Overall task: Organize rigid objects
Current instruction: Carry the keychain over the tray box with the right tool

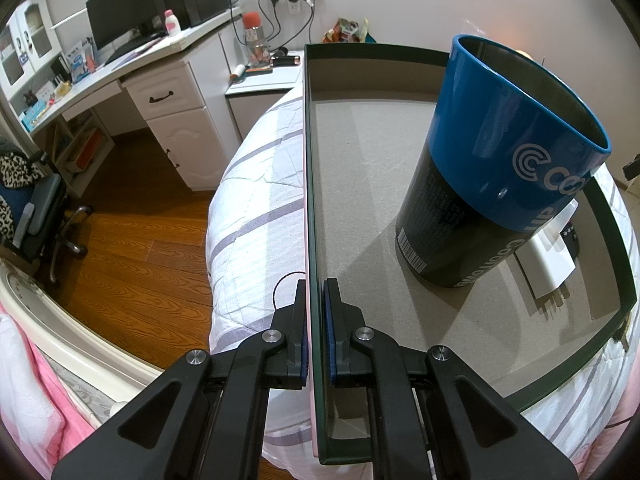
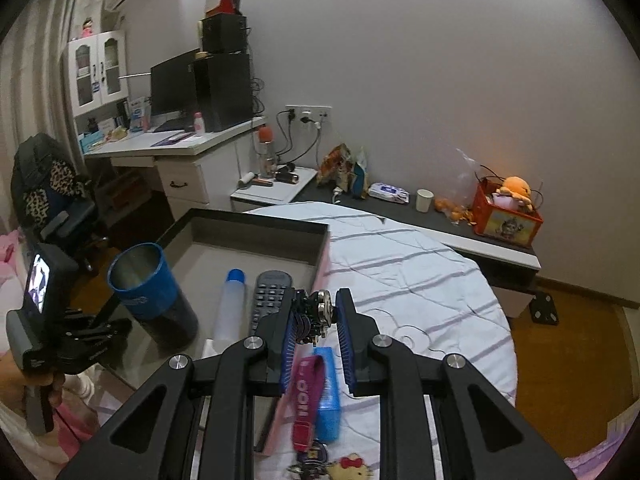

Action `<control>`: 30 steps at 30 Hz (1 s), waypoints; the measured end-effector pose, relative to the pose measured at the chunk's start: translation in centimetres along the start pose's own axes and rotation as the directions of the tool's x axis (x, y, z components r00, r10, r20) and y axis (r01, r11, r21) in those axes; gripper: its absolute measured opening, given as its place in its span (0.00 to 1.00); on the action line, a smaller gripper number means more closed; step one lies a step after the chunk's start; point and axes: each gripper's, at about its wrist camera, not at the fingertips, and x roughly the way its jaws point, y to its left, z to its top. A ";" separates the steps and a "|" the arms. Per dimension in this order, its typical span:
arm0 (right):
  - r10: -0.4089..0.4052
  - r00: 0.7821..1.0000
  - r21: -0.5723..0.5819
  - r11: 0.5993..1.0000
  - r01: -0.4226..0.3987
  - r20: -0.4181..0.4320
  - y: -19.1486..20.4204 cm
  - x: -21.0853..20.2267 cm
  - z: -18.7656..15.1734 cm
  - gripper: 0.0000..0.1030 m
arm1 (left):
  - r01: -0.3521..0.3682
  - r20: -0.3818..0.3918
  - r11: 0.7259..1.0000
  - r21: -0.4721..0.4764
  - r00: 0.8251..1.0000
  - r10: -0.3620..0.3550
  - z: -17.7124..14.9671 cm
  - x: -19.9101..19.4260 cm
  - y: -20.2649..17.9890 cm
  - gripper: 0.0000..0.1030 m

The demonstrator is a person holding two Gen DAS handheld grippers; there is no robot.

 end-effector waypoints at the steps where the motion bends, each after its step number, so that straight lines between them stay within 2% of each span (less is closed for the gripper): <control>1: 0.004 1.000 -0.005 1.000 -0.004 0.000 0.2 0.1 0.0 0.19 | 0.000 0.000 1.000 0.000 1.000 0.000 0.0 0.0 0.0 0.05; 15: 0.061 0.997 -0.031 0.998 -0.063 -0.047 3.1 3.9 0.9 0.19 | 0.000 0.000 1.000 0.001 1.000 0.000 0.0 0.0 0.0 0.05; 30: 0.068 0.990 -0.056 0.996 -0.075 -0.126 5.1 12.0 4.1 0.19 | -0.009 -0.004 1.000 0.025 1.000 0.009 0.4 0.1 -0.4 0.05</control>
